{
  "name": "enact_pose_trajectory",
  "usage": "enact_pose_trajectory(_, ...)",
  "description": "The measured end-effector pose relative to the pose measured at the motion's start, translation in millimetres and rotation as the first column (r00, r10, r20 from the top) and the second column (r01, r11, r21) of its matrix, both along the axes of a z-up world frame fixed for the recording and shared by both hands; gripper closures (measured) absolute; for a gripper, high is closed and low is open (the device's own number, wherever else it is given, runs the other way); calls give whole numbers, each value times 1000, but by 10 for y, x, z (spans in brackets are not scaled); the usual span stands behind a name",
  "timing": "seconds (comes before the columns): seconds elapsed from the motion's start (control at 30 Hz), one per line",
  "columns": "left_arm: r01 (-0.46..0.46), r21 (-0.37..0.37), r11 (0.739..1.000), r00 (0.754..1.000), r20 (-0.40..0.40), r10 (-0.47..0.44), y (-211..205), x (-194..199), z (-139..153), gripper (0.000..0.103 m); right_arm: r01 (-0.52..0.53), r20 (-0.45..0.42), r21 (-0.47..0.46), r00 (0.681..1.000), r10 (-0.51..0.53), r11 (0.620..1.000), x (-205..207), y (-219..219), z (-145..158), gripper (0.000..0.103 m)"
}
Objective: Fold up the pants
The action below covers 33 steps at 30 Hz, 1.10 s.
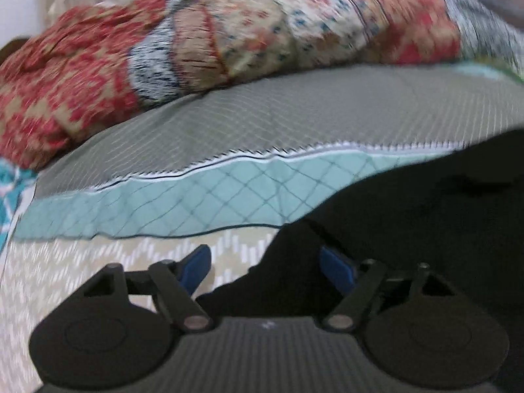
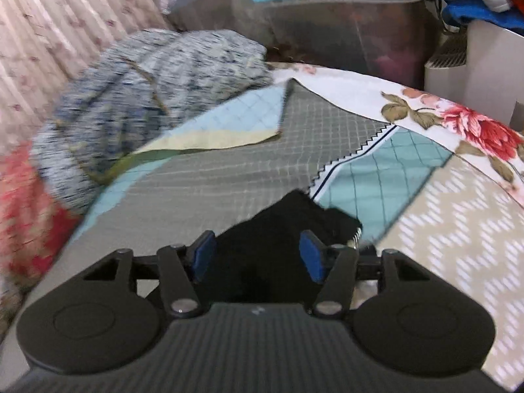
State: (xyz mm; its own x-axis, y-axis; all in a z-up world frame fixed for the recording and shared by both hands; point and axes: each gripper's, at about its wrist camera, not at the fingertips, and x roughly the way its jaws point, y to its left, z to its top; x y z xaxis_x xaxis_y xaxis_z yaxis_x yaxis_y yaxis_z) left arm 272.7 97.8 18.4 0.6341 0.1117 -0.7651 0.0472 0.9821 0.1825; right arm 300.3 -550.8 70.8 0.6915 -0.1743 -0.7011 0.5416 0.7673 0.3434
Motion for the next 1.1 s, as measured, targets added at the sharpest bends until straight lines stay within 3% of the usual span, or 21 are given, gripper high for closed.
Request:
enact_pose_trajectory(0.1, 32, 11, 999, 999, -30, -32, -83, 69, -140, 59, 33, -118, -68, 992, -41, 997, 312, -25, -238, 28)
enact_pose_trajectory(0.13, 43, 34, 998, 999, -17, -42, -124, 53, -152, 77, 32, -161, -88, 986, -46, 996, 348, -28, -335, 31)
enact_pose_trajectory(0.17, 63, 59, 996, 998, -8, -63, -174, 29, -149, 94, 23, -186, -102, 982, -42, 995, 355, -9, -414, 53)
enact_pose_trajectory(0.2, 74, 81, 994, 997, -9, -73, -222, 15, -139, 96, 11, -187, -127, 982, -35, 992, 354, 18, -432, 78)
enact_pose_trajectory(0.27, 58, 104, 993, 998, 12, -60, -254, -15, -50, 96, 11, -104, -110, 994, -22, 994, 262, 28, -300, 81)
enact_pose_trajectory(0.33, 21, 89, 996, 996, 87, -28, -211, -82, 151, 96, 16, -2, -108, 1000, -16, 994, 149, -2, -28, 82)
enact_pose_trajectory(0.43, -45, -29, 999, 978, 201, 50, -60, -318, 555, 97, 38, 132, 6, 990, -39, 999, -123, -232, 448, 82)
enact_pose_trajectory(0.53, -75, -96, 993, 956, 277, 99, 37, -709, 853, 97, 30, 230, 124, 971, -58, 992, -487, -427, 872, 83)
enact_pose_trajectory(0.7, -57, -168, 984, 933, 341, 112, 178, -1500, 1112, 97, -4, 305, 85, 952, -22, 996, -1259, -589, 1395, 83)
enact_pose_trajectory(0.87, -16, -230, 973, 930, 354, 99, 288, -2303, 1161, 98, 12, 286, 99, 957, -39, 995, -2181, -879, 1365, 83)
enact_pose_trajectory(1.1, 20, -232, 972, 955, 291, 50, 189, -3111, 918, 98, 113, 116, 86, 986, -123, 990, -3060, -1068, 788, 83)
